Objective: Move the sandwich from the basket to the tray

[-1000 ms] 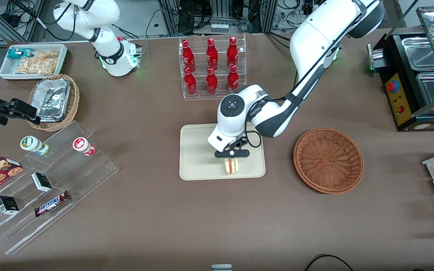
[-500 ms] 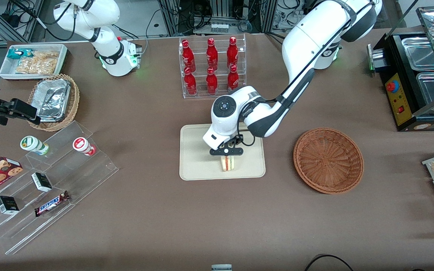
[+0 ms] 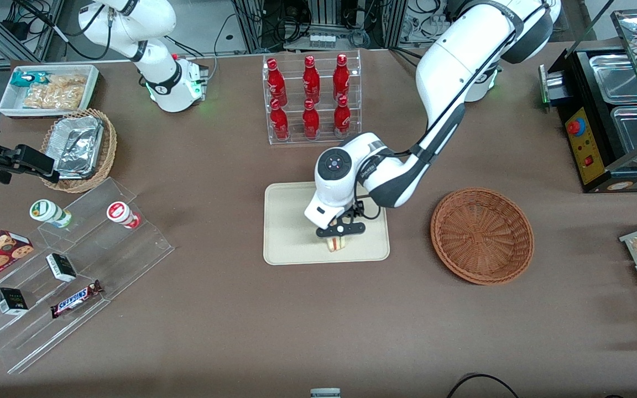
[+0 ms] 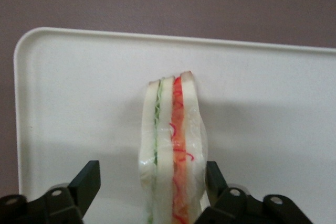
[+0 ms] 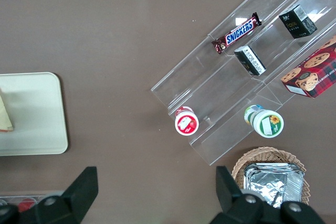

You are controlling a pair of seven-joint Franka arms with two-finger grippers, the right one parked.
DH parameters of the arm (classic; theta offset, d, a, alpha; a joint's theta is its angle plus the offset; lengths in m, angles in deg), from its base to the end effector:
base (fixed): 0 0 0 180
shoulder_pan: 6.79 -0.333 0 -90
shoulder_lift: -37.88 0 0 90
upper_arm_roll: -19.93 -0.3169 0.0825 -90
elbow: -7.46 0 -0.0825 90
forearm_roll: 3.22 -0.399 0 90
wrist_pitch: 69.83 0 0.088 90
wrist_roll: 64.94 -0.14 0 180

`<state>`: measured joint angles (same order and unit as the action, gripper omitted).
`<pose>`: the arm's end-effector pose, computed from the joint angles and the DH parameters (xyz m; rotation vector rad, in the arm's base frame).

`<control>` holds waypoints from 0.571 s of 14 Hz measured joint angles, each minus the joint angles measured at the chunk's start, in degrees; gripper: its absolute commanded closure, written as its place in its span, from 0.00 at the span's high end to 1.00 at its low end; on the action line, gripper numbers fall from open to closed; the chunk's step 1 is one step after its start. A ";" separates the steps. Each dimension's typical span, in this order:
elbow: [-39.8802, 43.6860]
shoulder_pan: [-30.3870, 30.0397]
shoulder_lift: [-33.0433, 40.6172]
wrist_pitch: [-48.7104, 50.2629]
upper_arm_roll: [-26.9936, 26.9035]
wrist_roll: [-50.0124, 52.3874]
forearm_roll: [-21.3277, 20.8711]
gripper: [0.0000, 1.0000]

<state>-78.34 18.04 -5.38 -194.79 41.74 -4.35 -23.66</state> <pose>0.5389 -0.4846 0.2023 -3.1091 -0.2010 -0.0320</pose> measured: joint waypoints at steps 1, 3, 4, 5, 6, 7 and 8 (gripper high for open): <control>0.65 -0.17 0.52 0.83 -0.60 0.36 0.00 1.00; 2.34 -0.51 2.63 3.82 -2.17 0.89 0.52 1.00; 3.48 -0.67 4.02 6.12 -3.08 0.90 1.81 1.00; 4.42 -0.77 5.55 8.65 -4.16 0.89 3.35 1.00; 5.02 -0.85 7.14 11.02 -5.52 0.89 4.43 1.00; 5.26 -1.19 8.73 13.09 -6.91 0.89 4.96 1.00; 5.27 -2.10 10.19 15.12 -7.90 0.71 5.09 1.00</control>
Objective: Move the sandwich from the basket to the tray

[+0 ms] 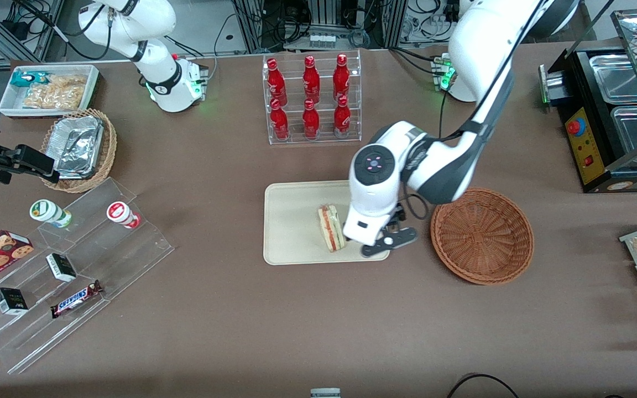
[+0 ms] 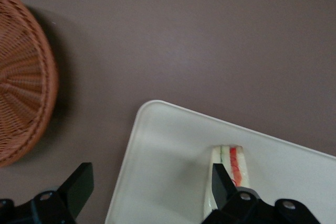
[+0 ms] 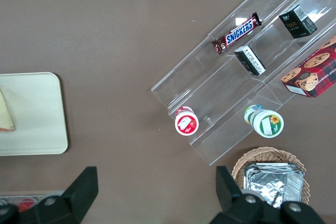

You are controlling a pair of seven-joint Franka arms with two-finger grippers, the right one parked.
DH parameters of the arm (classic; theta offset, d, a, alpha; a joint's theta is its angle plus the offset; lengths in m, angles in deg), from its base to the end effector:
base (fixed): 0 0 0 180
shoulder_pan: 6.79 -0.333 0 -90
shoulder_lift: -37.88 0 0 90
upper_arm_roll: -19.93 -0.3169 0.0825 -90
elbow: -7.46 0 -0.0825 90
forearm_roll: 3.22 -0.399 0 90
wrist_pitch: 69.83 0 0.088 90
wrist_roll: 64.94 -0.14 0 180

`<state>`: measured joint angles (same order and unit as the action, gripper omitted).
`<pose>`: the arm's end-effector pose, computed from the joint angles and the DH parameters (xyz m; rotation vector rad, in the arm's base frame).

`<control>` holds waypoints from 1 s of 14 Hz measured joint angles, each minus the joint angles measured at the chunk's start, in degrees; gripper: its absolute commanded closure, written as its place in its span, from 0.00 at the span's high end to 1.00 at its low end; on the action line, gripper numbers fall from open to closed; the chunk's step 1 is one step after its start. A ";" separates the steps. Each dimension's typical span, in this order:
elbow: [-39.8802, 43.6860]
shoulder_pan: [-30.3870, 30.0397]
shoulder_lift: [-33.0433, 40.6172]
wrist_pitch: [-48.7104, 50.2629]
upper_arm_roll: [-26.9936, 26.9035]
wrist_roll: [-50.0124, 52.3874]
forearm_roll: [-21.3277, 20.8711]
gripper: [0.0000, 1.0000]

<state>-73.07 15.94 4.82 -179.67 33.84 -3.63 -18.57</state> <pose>0.6098 -0.3853 0.3336 -2.9766 -0.5542 -0.0871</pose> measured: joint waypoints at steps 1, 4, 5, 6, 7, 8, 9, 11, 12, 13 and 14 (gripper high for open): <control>-0.01 -1.55 1.32 2.21 -0.48 -0.95 0.07 1.00; -0.05 -7.58 4.81 8.95 -0.83 -8.67 2.61 1.00; -0.06 -9.55 6.00 10.83 -0.87 -11.31 3.52 1.00; -0.09 -11.22 7.14 12.14 -0.88 -13.36 4.26 1.00; -0.16 -12.45 8.08 13.08 -0.89 -14.66 4.84 1.00; -0.38 -13.10 8.71 13.59 -0.89 -15.41 5.21 1.00; -0.73 -13.33 9.10 13.87 -0.95 -16.02 5.26 1.00; -1.49 -13.67 10.12 14.20 -1.24 -18.68 5.39 1.00; -1.61 -14.03 11.02 15.57 -1.32 -20.23 5.78 1.00; -1.62 -14.36 12.24 17.86 -1.39 -21.63 6.09 1.00; -1.63 -14.67 13.73 20.20 -1.52 -23.16 6.16 1.00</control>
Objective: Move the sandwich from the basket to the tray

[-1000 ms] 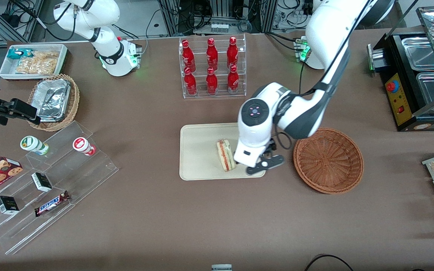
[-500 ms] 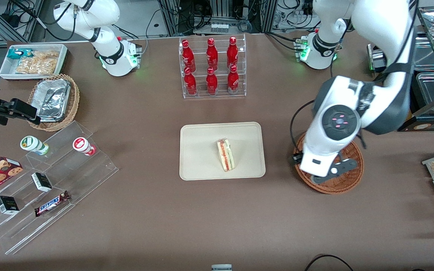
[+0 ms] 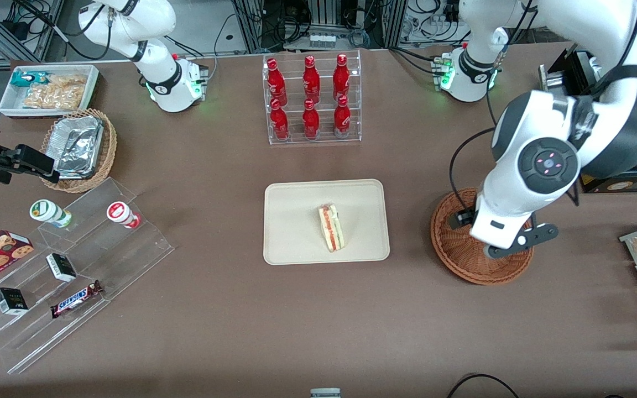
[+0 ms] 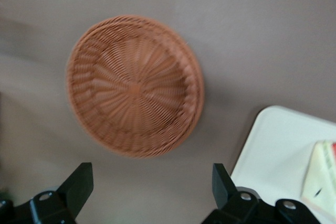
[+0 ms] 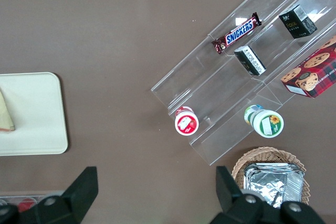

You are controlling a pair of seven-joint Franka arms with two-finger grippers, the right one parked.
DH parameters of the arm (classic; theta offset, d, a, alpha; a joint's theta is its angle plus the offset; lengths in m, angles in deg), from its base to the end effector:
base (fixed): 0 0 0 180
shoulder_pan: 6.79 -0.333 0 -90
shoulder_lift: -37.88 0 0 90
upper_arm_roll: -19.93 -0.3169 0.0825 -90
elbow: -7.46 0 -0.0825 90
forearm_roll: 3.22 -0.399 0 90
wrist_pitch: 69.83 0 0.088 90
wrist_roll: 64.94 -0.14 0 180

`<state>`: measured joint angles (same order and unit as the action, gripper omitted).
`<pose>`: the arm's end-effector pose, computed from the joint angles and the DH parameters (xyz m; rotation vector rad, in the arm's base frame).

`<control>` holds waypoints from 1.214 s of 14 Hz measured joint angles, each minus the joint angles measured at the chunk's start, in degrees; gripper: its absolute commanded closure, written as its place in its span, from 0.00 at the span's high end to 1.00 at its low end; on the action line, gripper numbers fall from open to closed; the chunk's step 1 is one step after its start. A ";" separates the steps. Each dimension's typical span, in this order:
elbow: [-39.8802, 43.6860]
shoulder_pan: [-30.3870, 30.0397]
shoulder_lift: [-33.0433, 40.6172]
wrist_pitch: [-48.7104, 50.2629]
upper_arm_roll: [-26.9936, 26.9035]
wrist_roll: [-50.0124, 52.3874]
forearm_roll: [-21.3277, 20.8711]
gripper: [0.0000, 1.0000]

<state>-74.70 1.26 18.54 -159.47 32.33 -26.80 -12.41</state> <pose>0.6195 -0.1895 0.4555 -2.9285 -0.4403 0.1941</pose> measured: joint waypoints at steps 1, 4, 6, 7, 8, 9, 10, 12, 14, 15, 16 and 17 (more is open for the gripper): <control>-0.01 -0.18 1.57 1.93 -0.17 -1.20 0.10 1.00; -0.17 -0.32 5.37 5.91 -0.49 -2.07 0.33 1.00; -0.35 -2.39 6.44 7.31 -0.74 -4.93 0.83 1.00; -0.36 -4.06 6.94 7.46 -0.98 -9.72 2.39 1.00; -0.36 -5.32 7.63 7.93 -1.69 -15.57 4.16 1.00; -0.36 -5.94 8.46 8.66 -2.86 -21.40 5.63 1.00; -0.38 -6.23 9.33 8.97 -3.82 -26.34 6.75 1.00; -0.44 -6.16 11.26 9.17 -4.28 -30.93 7.12 1.00; -0.48 -5.72 12.98 9.28 -4.03 -31.70 7.38 1.00; -0.49 -5.61 13.32 9.28 -3.91 -31.76 7.78 1.00; -0.53 -5.61 13.38 9.35 -3.88 -31.77 7.92 1.00; -0.69 -5.65 13.38 9.53 -3.95 -31.76 7.75 1.00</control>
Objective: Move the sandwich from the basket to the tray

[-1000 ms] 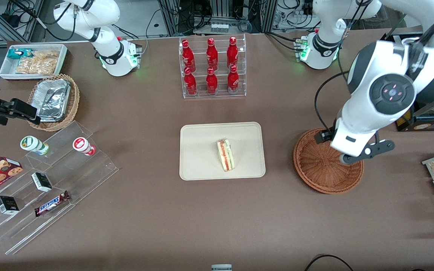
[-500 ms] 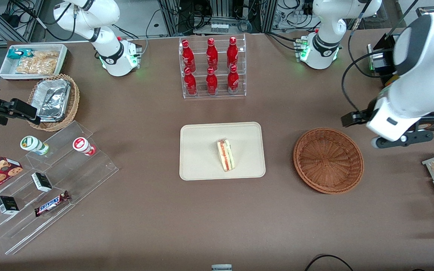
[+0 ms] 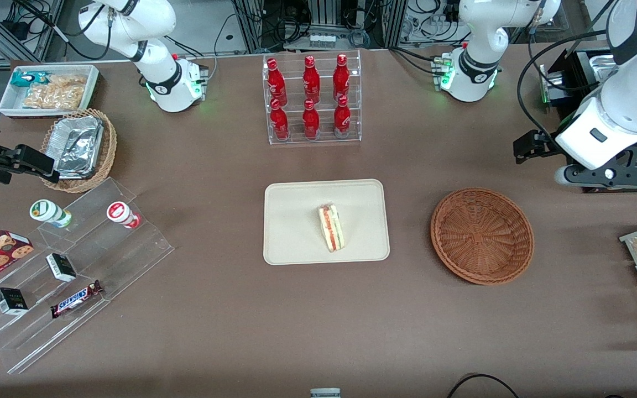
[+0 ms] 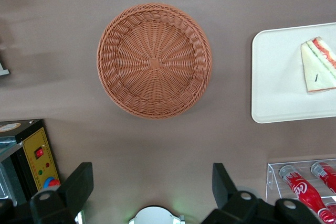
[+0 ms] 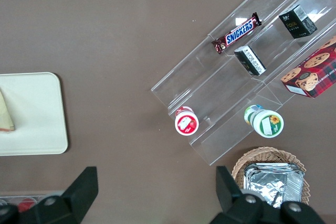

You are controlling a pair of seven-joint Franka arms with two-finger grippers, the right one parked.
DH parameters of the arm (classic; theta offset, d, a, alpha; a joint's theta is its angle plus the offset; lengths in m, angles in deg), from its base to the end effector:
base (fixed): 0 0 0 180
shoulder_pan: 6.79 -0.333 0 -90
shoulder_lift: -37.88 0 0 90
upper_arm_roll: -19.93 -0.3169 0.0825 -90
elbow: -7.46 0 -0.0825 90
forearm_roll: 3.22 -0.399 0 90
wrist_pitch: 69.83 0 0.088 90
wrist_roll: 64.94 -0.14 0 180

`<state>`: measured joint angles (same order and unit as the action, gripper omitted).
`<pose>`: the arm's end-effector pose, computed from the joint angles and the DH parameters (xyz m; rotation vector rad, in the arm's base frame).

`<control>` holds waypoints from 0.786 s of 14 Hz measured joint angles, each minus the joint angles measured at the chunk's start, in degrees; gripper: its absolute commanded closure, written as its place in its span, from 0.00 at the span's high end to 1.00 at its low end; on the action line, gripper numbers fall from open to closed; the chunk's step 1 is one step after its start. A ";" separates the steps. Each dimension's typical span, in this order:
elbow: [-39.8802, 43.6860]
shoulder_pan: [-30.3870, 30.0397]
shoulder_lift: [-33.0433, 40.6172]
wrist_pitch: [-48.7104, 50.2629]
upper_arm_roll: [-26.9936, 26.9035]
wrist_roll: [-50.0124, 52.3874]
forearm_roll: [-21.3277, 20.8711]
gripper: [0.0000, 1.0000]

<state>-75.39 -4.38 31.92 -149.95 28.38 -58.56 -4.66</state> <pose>0.5689 -0.1009 0.5793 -3.0987 0.1180 0.2290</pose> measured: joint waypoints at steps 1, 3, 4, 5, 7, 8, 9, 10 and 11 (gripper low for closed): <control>-0.35 -0.05 0.14 0.12 -0.12 0.07 -0.15 1.00; -1.84 -0.22 1.34 0.01 -0.24 0.10 -0.22 1.00; -2.78 -0.34 2.33 -0.04 -0.27 0.10 -0.27 1.00; -3.42 -0.55 3.24 -0.04 -0.31 0.09 -0.29 1.00; -3.66 -1.32 4.25 0.23 -0.39 0.02 -0.24 1.00; -3.66 -1.68 4.35 0.49 -0.40 -0.01 -0.21 1.00; -3.66 -1.89 4.31 0.59 -0.42 -0.02 -0.20 1.00; -3.67 -1.92 4.23 0.60 -0.43 -0.03 -0.19 1.00; -3.67 -1.91 4.09 0.60 -0.43 -0.03 -0.19 1.00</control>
<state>-79.06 -6.30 36.01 -149.34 27.95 -58.58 -4.85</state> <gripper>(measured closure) 0.000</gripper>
